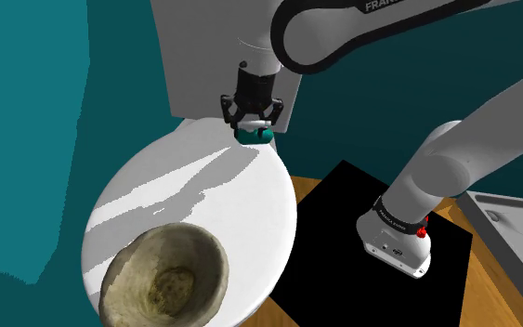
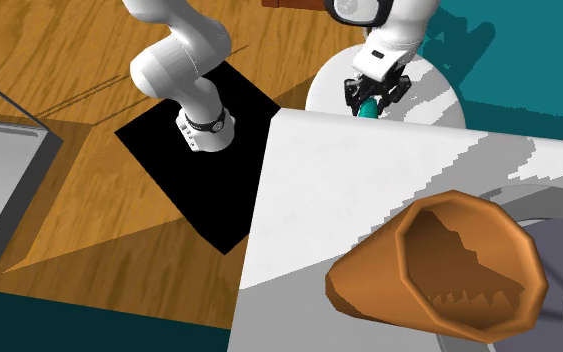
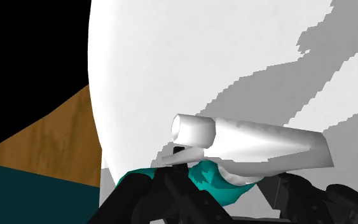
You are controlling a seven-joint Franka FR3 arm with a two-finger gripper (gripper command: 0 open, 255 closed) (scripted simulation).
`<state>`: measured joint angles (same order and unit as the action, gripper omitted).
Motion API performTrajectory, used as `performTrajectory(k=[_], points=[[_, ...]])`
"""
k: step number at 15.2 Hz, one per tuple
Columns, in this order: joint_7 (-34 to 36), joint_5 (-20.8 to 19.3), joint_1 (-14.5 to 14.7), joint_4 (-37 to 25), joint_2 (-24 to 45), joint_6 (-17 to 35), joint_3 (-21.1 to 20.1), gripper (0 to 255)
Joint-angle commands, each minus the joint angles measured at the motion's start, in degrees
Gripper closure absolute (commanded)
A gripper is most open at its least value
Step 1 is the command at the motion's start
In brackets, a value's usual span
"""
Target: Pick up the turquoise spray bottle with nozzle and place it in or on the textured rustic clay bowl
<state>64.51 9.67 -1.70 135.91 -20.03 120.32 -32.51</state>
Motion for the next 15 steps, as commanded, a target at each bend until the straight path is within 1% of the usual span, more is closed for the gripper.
performTrajectory(k=[1, 12, 15], points=[[-0.2, 0.1, 0.0, -1.1, -0.5, -1.6, 0.3, 255], [-0.8, 0.1, 0.0, -7.5, -2.7, -10.1, 2.0, 255], [3.5, 0.8, 1.4, -8.7, -2.3, -10.6, -1.2, 255]])
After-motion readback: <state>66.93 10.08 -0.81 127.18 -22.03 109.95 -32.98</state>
